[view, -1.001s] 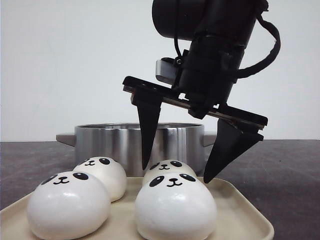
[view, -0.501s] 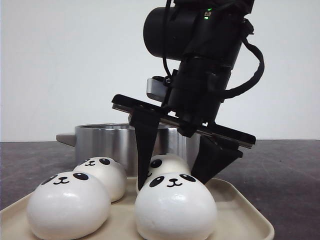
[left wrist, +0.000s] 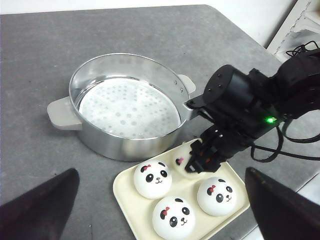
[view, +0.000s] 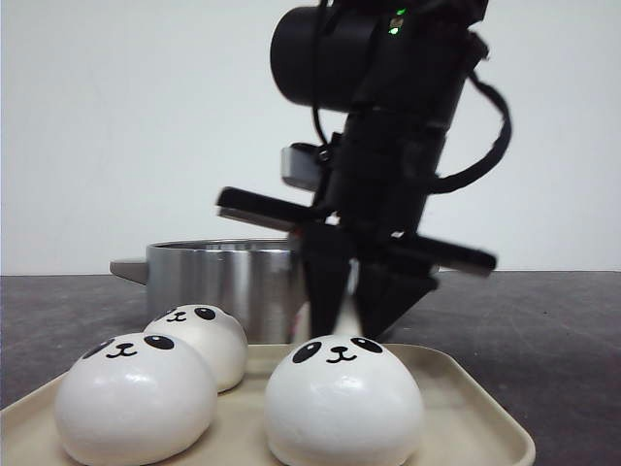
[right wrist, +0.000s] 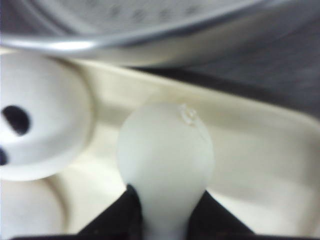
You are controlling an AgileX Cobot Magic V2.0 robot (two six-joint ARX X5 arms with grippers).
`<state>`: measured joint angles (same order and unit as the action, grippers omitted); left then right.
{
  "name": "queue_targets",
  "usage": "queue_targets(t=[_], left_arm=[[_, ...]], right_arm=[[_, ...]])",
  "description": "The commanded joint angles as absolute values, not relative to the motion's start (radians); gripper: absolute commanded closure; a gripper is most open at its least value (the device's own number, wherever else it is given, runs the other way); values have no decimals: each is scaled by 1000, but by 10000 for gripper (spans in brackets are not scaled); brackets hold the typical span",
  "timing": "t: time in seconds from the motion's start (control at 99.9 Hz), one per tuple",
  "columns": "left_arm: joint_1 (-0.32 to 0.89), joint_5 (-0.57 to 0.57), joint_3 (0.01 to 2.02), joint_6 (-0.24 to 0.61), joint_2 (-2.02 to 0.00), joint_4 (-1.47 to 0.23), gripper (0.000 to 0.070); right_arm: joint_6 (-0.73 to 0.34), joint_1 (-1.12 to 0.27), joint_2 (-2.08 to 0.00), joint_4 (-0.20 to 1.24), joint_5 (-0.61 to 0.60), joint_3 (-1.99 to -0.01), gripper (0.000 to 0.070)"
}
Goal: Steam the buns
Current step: 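Lower the right gripper onto the farther bun nearest the right side, then lift the bun with the right gripper and carry it over the pot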
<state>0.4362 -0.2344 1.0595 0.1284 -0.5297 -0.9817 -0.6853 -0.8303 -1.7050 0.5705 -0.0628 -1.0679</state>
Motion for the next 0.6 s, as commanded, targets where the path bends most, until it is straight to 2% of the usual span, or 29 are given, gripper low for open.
queue_targets(t=[0.0,0.18,0.34,0.591], left_arm=[[441,-229,1078,112,-535,-970,28],[441,-225,1078,113,-535,-973,28],[441,-225,1078,113,-535,-971,28],[441,-224,1078,113,-535,-946,28]], right_arm=[[-652,-842,-1660,570,-52,-1077,700],[-595,-862,-1496,582,-108,-1114,700],[-537,-874,-1376,552,-104,-1184,700],[-434,-749,-1451,536,-130,-1423,700]])
